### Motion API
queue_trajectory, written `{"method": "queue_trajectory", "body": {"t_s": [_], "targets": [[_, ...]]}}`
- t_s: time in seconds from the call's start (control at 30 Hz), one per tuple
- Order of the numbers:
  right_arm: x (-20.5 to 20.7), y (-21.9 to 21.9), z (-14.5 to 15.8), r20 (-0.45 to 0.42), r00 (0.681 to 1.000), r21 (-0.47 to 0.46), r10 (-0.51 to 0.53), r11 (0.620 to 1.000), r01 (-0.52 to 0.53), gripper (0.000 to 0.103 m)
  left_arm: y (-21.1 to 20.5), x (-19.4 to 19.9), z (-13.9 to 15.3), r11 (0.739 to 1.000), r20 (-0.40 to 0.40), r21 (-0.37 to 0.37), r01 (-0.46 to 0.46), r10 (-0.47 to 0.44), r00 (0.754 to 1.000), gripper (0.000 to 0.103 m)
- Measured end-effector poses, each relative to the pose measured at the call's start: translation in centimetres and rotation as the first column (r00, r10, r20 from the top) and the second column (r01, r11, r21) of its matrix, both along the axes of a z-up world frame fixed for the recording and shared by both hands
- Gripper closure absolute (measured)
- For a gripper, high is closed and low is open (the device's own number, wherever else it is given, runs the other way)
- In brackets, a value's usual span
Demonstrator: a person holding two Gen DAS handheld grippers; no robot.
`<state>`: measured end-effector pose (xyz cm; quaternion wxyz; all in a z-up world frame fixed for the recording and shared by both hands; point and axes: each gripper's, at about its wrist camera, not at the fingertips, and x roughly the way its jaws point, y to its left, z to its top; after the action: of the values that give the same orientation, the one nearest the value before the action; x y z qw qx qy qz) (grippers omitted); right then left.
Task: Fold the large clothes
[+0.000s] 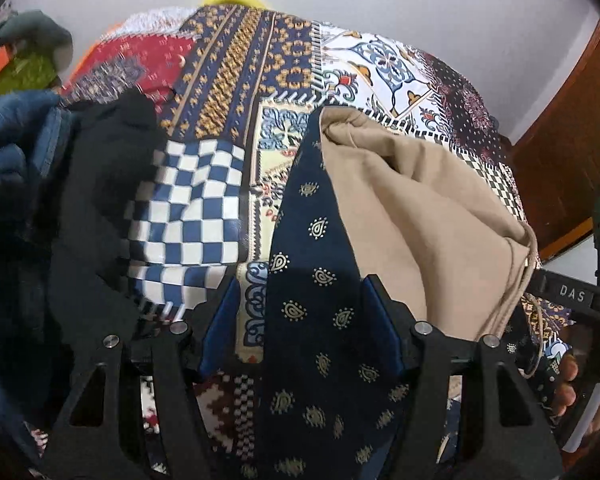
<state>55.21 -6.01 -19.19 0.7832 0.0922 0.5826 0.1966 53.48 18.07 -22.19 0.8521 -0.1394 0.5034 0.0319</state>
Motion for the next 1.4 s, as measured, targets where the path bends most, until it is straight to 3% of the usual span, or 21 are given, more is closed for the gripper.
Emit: {"method": "queue_trajectory", "body": {"t_s": [0.1, 0.17, 0.2, 0.27, 0.33, 0.43, 0.57, 0.73, 0.93, 1.13, 1.4], "targets": [[0.5, 0.2, -1.1, -0.004, 1.000, 0.001, -0.003, 1.000, 0.003, 0.059, 0.2, -0.4, -0.2, 0.999, 0.029, -0.034, -0.003, 0.004, 1.000, 0.049], [0.5, -0.1, -1.6, 0.013, 1.000, -0.002, -0.016, 1.000, 0.016, 0.059, -0.1, -0.4, 0.0, 0.999, 0.042, -0.032, 0.041, -0.039, 0.998, 0.074], [0.5, -0.2, -1.6, 0.026, 1.000, -0.006, -0.013, 1.000, 0.014, 0.059, -0.3, -0.5, 0.1, 0.998, 0.049, -0.012, 0.058, -0.057, 0.997, 0.079], [0.4, -0.3, -1.7, 0.029, 1.000, -0.004, -0.009, 1.000, 0.009, 0.076, -0.8, -0.9, 0.3, 0.997, 0.059, 0.000, 0.081, -0.080, 0.995, 0.089], [0.4, -0.6, -1.5, 0.013, 1.000, 0.004, -0.018, 1.000, 0.018, 0.089, -1.0, -1.1, 0.5, 0.996, 0.055, 0.010, 0.086, -0.087, 0.995, 0.092], [-0.2, -0.5, -0.1, 0.040, 0.999, -0.030, -0.011, 0.999, 0.012, 0.092, -0.7, -1.5, 1.1, 0.998, 0.043, -0.007, 0.067, -0.067, 0.997, 0.093], [-2.8, -0.7, 3.9, 0.128, 0.991, -0.055, 0.046, 0.998, -0.040, 0.093, -0.3, -3.1, 3.9, 0.997, 0.071, -0.026, 0.066, -0.064, 0.995, 0.094], [-7.4, -1.3, 8.9, 0.223, 0.967, -0.067, 0.124, 0.991, -0.112, 0.093, -1.4, -6.6, 9.0, 0.993, 0.136, -0.030, 0.116, -0.111, 0.984, 0.094], [-13.8, -2.6, 12.4, 0.288, 0.937, -0.082, 0.197, 0.980, -0.180, 0.094, -3.6, -12.2, 12.9, 0.982, 0.187, -0.024, 0.187, -0.179, 0.966, 0.094], [-19.8, -5.0, 12.2, 0.269, 0.923, -0.111, 0.274, 0.961, -0.253, 0.094, -4.7, -18.7, 13.4, 0.970, 0.185, -0.024, 0.243, -0.234, 0.954, 0.094], [-24.5, -6.7, 9.1, 0.233, 0.921, -0.164, 0.314, 0.946, -0.281, 0.093, -5.2, -24.8, 9.2, 0.968, 0.106, 0.022, 0.249, -0.250, 0.962, 0.094]]}}
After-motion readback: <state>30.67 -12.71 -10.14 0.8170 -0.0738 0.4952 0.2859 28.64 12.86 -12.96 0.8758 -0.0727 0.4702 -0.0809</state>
